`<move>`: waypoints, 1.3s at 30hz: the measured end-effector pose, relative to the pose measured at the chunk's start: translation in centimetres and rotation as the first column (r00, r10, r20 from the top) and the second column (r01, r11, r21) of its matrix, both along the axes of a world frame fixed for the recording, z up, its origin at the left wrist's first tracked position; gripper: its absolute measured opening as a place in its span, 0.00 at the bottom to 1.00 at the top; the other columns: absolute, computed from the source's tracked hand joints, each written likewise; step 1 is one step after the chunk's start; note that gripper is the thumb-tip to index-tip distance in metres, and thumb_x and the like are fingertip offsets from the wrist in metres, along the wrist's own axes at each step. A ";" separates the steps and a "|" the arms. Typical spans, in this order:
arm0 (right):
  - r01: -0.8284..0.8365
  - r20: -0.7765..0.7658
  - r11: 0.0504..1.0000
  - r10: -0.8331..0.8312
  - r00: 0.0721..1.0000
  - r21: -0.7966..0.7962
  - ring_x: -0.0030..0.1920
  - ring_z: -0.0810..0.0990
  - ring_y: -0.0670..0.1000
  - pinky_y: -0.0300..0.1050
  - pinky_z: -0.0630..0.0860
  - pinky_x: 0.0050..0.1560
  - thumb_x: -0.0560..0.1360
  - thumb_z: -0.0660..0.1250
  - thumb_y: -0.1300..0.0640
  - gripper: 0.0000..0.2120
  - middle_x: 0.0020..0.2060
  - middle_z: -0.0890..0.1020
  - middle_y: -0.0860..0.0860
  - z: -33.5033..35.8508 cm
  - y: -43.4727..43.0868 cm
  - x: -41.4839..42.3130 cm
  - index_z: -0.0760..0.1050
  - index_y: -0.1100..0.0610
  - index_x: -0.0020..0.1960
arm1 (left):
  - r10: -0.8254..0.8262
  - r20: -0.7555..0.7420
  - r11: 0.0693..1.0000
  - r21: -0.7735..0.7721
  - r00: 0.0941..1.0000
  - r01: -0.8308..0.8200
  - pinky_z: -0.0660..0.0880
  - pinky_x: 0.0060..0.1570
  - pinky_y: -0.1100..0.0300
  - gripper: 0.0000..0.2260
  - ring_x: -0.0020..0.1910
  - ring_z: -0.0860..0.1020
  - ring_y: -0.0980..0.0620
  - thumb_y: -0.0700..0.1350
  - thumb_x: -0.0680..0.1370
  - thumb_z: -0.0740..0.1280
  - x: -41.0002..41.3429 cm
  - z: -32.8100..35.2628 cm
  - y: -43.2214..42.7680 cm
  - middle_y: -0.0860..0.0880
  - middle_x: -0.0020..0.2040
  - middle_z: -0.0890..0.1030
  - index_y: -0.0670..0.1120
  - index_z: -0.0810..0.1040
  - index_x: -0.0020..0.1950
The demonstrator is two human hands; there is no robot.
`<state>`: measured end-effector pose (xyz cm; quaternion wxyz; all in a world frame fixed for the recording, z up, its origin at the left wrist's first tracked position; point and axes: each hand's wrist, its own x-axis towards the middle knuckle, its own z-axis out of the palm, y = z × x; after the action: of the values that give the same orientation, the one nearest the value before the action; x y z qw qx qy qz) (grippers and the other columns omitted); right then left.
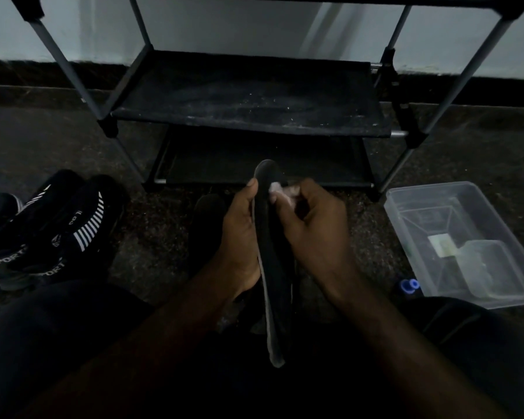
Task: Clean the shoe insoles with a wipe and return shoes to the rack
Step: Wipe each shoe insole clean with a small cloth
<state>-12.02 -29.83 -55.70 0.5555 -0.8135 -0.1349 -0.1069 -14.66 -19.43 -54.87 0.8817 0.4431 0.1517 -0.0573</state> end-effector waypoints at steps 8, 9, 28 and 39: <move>0.046 0.112 0.990 -0.032 0.993 -0.133 0.38 0.80 0.46 0.49 0.77 0.39 0.78 0.68 0.49 0.11 0.38 0.81 0.48 0.4 -0.2 0.2 0.79 0.56 0.42 | 0.029 -0.016 0.999 -0.019 0.999 -0.029 0.77 0.54 0.54 0.25 0.48 0.82 0.46 0.58 0.80 0.53 0.0 0.6 0.3 0.41 0.47 0.83 0.39 0.80 0.51; 0.100 0.125 0.984 -0.082 0.989 -0.148 0.37 0.79 0.46 0.47 0.76 0.38 0.78 0.68 0.49 0.11 0.38 0.80 0.48 0.3 -0.5 0.6 0.78 0.55 0.42 | 0.020 -0.022 1.000 -0.016 1.000 -0.021 0.78 0.53 0.54 0.26 0.48 0.82 0.46 0.58 0.80 0.52 0.0 0.5 0.2 0.41 0.48 0.82 0.39 0.80 0.50; -0.226 0.075 0.971 0.232 0.970 -0.081 0.39 0.79 0.46 0.47 0.77 0.41 0.77 0.70 0.56 0.07 0.37 0.81 0.49 0.2 0.7 -1.5 0.79 0.59 0.42 | 0.067 -0.080 0.998 0.024 0.995 -0.065 0.75 0.60 0.51 0.32 0.58 0.80 0.43 0.64 0.79 0.50 0.2 0.7 0.8 0.38 0.57 0.82 0.41 0.84 0.51; 0.089 -0.234 0.946 -0.014 0.972 0.313 0.37 0.81 0.45 0.38 0.76 0.41 0.77 0.70 0.58 0.07 0.36 0.83 0.52 1.3 -3.0 1.7 0.79 0.60 0.42 | 0.004 -0.025 0.999 -0.034 1.000 -0.005 0.73 0.62 0.44 0.35 0.63 0.77 0.40 0.66 0.79 0.45 0.8 1.2 1.6 0.37 0.63 0.78 0.40 0.71 0.69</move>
<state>-10.31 -32.84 -54.44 0.6895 -0.7221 -0.0296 -0.0478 -13.85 -17.83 -53.62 0.8873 0.4268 0.1627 -0.0634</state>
